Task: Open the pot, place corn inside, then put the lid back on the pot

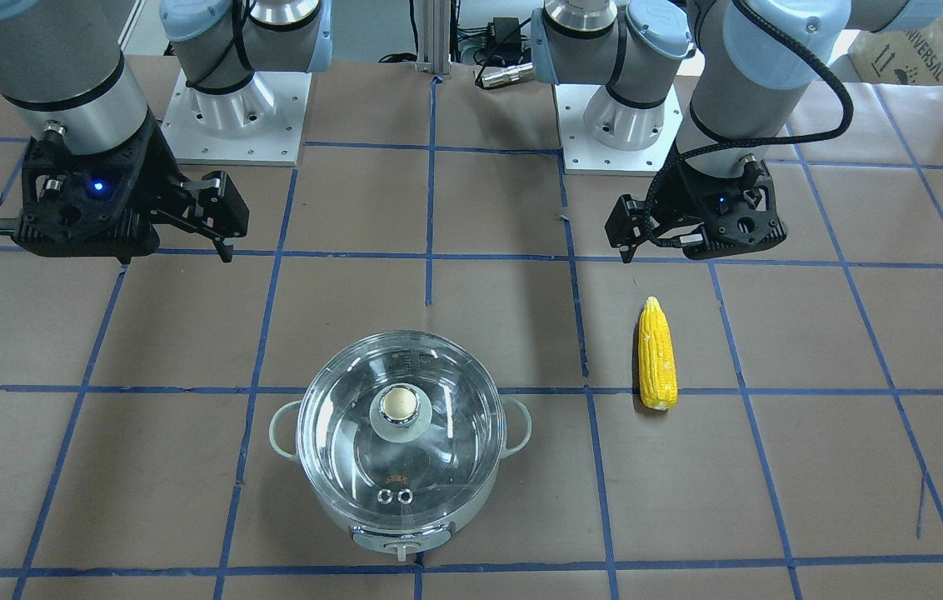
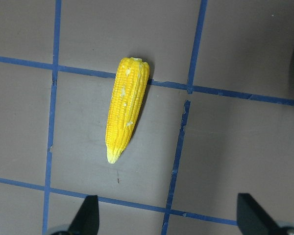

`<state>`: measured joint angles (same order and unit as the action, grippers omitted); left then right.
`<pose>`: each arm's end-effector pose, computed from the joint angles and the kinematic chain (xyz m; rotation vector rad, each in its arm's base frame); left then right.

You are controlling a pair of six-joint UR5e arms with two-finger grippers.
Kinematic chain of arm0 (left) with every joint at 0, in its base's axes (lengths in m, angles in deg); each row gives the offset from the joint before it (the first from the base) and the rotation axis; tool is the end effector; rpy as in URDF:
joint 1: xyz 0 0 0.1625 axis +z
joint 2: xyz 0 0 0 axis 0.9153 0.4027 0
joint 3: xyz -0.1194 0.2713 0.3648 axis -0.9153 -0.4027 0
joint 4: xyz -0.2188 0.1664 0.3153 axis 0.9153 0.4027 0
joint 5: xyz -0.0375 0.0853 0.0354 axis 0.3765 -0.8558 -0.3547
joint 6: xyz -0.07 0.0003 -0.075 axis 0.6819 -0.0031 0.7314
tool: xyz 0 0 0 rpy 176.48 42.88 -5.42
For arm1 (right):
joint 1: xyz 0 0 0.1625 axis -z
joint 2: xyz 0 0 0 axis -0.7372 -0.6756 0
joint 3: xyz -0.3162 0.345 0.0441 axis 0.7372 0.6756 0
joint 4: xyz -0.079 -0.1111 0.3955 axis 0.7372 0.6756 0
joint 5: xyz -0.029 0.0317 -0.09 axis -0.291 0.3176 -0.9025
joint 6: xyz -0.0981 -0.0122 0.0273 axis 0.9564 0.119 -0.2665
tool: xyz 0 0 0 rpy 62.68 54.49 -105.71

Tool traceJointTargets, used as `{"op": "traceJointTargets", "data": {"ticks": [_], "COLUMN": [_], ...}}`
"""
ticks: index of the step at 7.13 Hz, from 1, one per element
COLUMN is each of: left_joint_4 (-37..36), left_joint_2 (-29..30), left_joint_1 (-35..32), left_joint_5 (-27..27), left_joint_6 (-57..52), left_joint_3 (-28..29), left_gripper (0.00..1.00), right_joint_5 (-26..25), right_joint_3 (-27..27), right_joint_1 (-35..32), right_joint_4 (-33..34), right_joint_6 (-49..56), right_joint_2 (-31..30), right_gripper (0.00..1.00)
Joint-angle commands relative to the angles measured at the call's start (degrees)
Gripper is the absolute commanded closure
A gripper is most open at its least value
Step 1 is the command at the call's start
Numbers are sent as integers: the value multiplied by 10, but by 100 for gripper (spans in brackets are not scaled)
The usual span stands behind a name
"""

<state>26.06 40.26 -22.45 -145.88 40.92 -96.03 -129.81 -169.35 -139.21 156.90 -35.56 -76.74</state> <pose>-0.1141 -0.4979 0.4631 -0.1864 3.0558 0.0790 0.1471 -0.5561 0.5358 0.0876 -3.1128 -0.0054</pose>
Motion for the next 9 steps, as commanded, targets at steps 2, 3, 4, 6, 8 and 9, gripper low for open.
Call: {"op": "traceJointTargets", "data": {"ticks": [2,3,4,6,8,9], "left_joint_4": [-47,-102,-194,-366,-426,-462], "left_joint_2": [1,11,28,88,120,124], "left_joint_1": [75,100,106,106,99,99], "left_joint_5": [2,2,1,11,67,67], "left_joint_6": [-105,-167,-201,-202,-270,-275], "left_joint_3": [-43,-78,-126,-195,-222,-245], "left_gripper": [0,0,0,0,0,0], "right_joint_5": [46,50,43,38,-1,1], "right_joint_3": [19,32,50,88,97,98], "right_joint_1": [-17,-50,-87,-131,-167,-170], "right_joint_4": [21,32,49,77,128,134], "right_joint_6": [-56,-73,-98,-183,-220,-223], "right_joint_2": [27,55,85,138,197,201], "right_gripper": [0,0,0,0,0,0]}}
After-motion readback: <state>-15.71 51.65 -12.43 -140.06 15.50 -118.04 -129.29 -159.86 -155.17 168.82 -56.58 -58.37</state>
